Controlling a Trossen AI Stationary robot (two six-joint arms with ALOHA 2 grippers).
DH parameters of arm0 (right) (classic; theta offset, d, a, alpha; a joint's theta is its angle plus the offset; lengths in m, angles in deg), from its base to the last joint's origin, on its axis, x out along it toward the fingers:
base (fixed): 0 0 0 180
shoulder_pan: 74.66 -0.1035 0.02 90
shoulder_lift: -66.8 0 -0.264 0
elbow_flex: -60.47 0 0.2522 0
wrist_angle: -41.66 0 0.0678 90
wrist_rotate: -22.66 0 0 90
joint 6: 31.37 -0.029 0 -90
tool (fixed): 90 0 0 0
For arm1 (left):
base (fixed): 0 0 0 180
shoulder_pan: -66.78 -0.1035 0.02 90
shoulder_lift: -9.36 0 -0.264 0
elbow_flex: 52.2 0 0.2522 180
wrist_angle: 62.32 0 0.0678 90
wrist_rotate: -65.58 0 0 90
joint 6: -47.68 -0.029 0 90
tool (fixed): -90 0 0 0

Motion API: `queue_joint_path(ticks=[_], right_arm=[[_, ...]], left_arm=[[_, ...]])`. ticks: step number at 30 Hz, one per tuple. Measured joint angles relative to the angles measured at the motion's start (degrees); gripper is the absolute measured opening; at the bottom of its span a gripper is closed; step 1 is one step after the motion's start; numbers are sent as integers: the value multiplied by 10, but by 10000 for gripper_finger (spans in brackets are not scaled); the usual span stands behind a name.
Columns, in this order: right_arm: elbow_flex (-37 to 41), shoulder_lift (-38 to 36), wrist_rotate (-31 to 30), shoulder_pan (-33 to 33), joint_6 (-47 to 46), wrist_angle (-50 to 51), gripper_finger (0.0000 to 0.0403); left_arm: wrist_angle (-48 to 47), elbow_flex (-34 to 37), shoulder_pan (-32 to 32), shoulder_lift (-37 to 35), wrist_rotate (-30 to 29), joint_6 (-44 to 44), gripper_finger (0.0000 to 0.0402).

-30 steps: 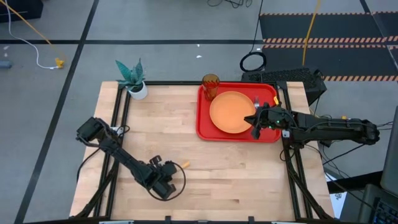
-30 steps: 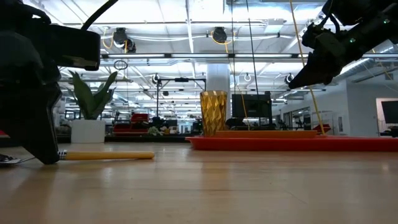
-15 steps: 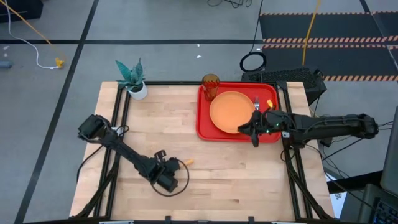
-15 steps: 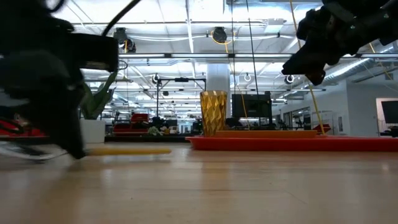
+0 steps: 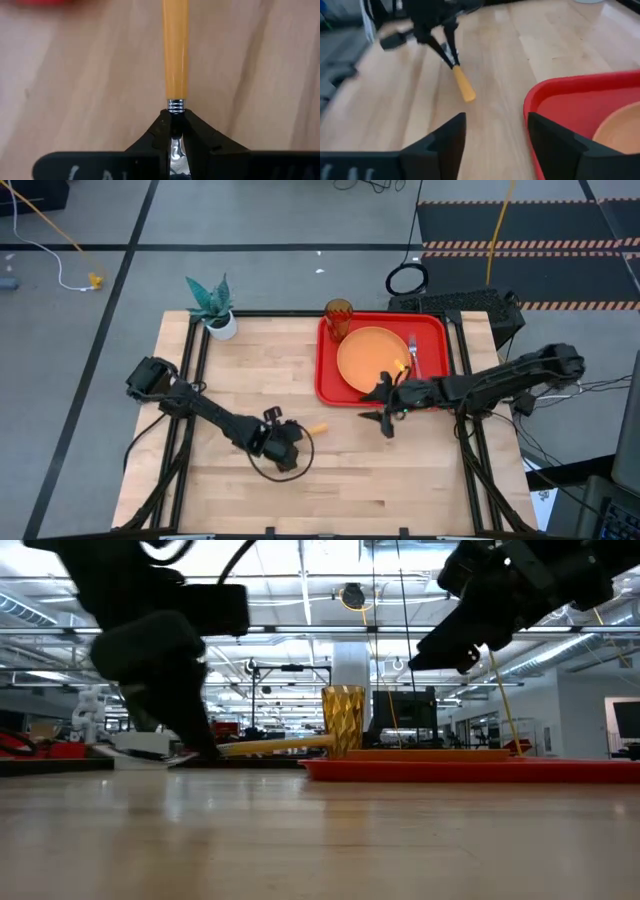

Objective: Pick and place plate/cup/fork/spoon on tray
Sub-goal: Put the yellow spoon on the red serving tray to the right of the pink fork

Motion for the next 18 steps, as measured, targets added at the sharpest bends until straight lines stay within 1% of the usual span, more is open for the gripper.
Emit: queue_joint_path(ticks=[3, 5, 10, 14, 18], right_arm=[[-36, 58, -13, -18, 41, -4, 227], [-56, 94, -18, -25, 65, -1, 234], [-103, 174, -17, -30, 77, -1, 232], [-143, 225, -51, -29, 77, -1, 233], [-172, 258, -30, -29, 86, -2, 233]], left_arm=[[30, 0, -18, 0, -1, -38, 31], [50, 0, -27, 0, 0, -62, 31], [79, -1, -42, -1, 4, -114, 31], [105, -1, -49, -1, 4, -150, 31], [117, -2, -52, -1, 4, -177, 31]])
